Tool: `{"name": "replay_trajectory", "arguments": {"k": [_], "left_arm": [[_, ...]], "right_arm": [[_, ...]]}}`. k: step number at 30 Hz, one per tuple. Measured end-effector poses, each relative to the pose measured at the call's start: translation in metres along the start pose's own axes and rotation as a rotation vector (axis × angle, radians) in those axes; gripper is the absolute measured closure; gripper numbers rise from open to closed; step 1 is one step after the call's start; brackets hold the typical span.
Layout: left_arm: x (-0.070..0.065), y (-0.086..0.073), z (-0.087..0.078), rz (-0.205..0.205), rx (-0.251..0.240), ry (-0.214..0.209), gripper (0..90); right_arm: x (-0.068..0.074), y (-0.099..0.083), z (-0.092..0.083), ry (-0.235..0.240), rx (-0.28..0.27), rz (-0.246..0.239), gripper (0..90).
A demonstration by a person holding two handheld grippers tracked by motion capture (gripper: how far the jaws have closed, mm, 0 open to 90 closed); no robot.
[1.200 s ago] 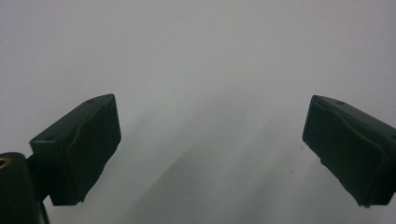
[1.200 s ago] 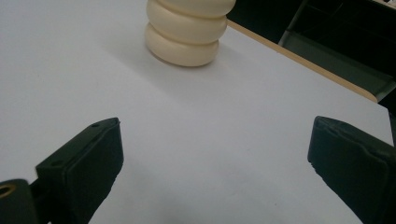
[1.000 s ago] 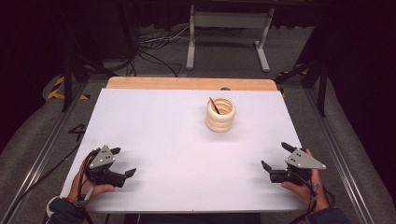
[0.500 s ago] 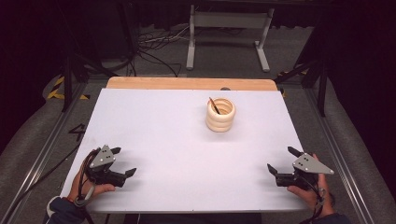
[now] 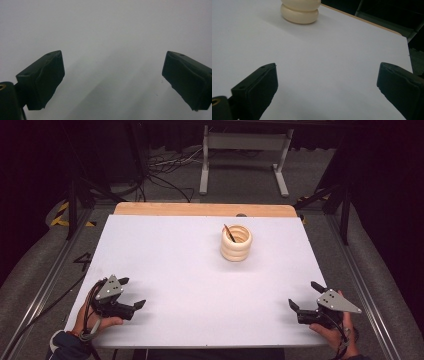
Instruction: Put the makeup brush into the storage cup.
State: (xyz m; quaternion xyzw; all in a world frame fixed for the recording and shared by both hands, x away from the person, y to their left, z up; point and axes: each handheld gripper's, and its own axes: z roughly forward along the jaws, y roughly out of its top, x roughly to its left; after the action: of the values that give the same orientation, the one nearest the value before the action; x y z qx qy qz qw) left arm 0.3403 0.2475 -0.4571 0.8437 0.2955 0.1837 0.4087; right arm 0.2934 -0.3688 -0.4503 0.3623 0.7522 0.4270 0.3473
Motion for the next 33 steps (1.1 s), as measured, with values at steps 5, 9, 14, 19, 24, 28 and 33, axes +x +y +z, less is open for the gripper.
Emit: {"name": "replay_trajectory", "arguments": {"k": [5,9,14,19,24,28,33], "left_arm": [[-0.0001,0.0009,0.0001,0.008,0.002,0.001,5.2],[-0.0009,0.002,0.0001,0.012,-0.004,0.001,5.2],[-0.0012,0.0024,0.0011,0.02,-0.003,-0.007,5.2],[-0.0007,0.0027,0.001,0.022,-0.002,-0.006,5.2],[-0.0007,0.0025,0.0014,0.023,0.002,-0.005,5.2],[-0.001,0.0025,0.0016,0.019,0.002,-0.003,5.2],[-0.0005,0.0023,0.0027,0.017,0.006,-0.003,5.2]], "right_arm": [[0.0005,-0.0005,0.001,-0.001,-0.002,0.0,3.9],[0.0007,-0.0012,-0.0008,-0.012,-0.013,0.003,3.9],[-0.0002,-0.0022,-0.0049,-0.029,-0.026,0.019,3.9],[-0.0011,-0.0007,-0.0076,-0.027,-0.038,0.038,3.9],[-0.0007,-0.0007,-0.0066,-0.024,-0.036,0.033,3.9],[-0.0014,-0.0004,-0.0069,-0.03,-0.04,0.033,3.9],[-0.0014,-0.0004,-0.0075,-0.028,-0.039,0.037,3.9]]}}
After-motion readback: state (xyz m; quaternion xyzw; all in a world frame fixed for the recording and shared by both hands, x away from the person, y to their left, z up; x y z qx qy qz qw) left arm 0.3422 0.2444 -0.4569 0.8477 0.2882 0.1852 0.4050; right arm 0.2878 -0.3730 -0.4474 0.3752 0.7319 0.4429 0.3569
